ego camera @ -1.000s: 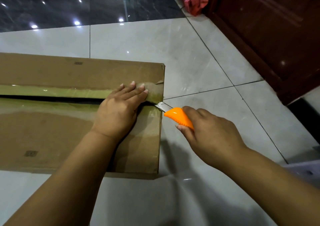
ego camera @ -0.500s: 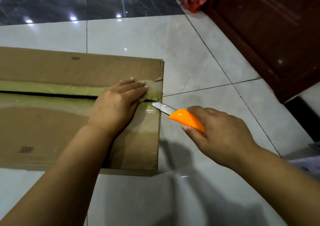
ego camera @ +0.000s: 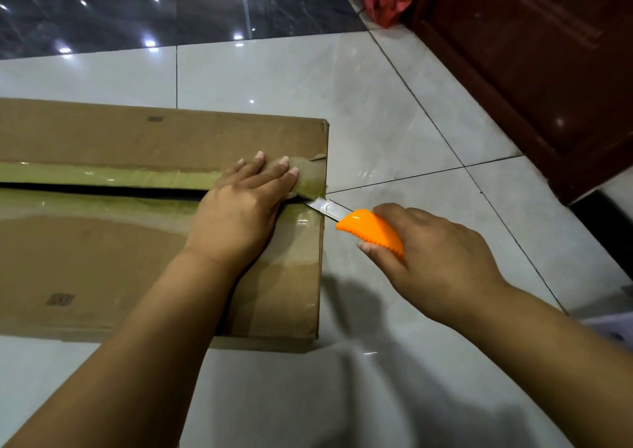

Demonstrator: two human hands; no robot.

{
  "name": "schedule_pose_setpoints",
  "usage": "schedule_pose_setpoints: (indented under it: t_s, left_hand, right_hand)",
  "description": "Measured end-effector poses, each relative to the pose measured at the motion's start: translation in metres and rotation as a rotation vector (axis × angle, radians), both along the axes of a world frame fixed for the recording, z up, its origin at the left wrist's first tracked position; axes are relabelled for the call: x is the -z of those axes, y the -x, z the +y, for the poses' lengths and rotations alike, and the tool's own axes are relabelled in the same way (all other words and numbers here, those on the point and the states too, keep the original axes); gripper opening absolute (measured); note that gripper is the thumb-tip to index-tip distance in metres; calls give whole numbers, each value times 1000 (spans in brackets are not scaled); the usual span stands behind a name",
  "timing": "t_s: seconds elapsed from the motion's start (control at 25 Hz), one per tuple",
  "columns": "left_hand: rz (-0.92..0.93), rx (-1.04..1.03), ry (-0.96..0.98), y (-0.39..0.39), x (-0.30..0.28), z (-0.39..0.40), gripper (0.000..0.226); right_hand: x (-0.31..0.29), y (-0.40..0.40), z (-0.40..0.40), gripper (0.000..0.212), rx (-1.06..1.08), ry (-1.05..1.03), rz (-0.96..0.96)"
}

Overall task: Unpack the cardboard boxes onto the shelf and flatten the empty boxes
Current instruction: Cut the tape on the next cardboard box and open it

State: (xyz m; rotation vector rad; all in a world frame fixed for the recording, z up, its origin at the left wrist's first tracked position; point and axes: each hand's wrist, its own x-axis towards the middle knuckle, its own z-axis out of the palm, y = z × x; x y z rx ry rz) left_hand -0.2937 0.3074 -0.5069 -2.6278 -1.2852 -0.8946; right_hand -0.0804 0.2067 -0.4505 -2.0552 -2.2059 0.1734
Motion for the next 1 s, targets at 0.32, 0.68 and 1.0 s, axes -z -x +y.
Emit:
schedule_pose_setpoints:
  t_s: [0.32, 0.68, 1.0]
  left_hand:
    - [27, 17, -108, -1, 1, -1, 36]
    - [54, 24, -132, -1, -1, 0, 37]
    - [43, 24, -107, 0, -1, -1, 36]
  right_hand:
    - [-2, 3, -4, 46, 15, 11, -15]
    - [4, 6, 1, 41, 16, -67, -71]
    - [2, 4, -8, 46, 65, -25, -6]
